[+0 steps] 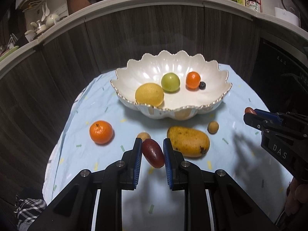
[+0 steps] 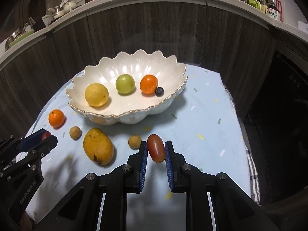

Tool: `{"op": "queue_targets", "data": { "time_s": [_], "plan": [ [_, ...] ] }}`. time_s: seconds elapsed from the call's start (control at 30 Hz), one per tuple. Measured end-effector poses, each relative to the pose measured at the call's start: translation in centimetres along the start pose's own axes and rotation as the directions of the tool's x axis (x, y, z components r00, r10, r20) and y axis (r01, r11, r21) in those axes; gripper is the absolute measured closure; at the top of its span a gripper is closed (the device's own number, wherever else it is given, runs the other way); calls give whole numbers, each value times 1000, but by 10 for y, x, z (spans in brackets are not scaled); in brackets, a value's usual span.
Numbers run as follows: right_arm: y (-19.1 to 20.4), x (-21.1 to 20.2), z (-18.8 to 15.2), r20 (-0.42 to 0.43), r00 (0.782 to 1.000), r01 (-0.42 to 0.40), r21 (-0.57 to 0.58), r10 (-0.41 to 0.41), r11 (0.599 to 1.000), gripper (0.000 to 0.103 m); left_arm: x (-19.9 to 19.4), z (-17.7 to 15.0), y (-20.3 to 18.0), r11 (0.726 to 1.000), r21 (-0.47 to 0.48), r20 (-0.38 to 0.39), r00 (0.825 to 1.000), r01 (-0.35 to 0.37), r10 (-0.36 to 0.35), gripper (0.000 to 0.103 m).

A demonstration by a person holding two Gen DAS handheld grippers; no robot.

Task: Organize fruits
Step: 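Carry both dark red grapes over the white bowl with both tools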

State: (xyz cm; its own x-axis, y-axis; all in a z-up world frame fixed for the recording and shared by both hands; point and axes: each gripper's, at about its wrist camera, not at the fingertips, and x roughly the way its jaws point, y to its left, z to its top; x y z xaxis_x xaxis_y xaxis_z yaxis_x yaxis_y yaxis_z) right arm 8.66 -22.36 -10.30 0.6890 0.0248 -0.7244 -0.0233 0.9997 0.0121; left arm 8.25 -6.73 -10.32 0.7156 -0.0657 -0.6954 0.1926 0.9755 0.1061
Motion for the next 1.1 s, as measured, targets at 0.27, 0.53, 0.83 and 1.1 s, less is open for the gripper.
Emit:
{"op": "queue_targets", "data": {
  "time_s": [0.27,0.53,0.83,1.1],
  "plan": [
    [-1,-8,17,32,999,-10,14,9,1000,84,1,21,0,1000,-7,30,1000,7,-7,80],
    [1,-12,38,70,997,-16,0,16,1000,83,3,46,6,1000,-18,69,998,3,-2,80],
    [2,-12,59,103,994,-22,-17,23,1000,84,13,69,6,999,-4,84,996,44,-43,80],
    [-2,-1,73,104,994,-27,-33,31,999,84,29,83,0,998,3,80,994,69,-69,80]
  ]
}}
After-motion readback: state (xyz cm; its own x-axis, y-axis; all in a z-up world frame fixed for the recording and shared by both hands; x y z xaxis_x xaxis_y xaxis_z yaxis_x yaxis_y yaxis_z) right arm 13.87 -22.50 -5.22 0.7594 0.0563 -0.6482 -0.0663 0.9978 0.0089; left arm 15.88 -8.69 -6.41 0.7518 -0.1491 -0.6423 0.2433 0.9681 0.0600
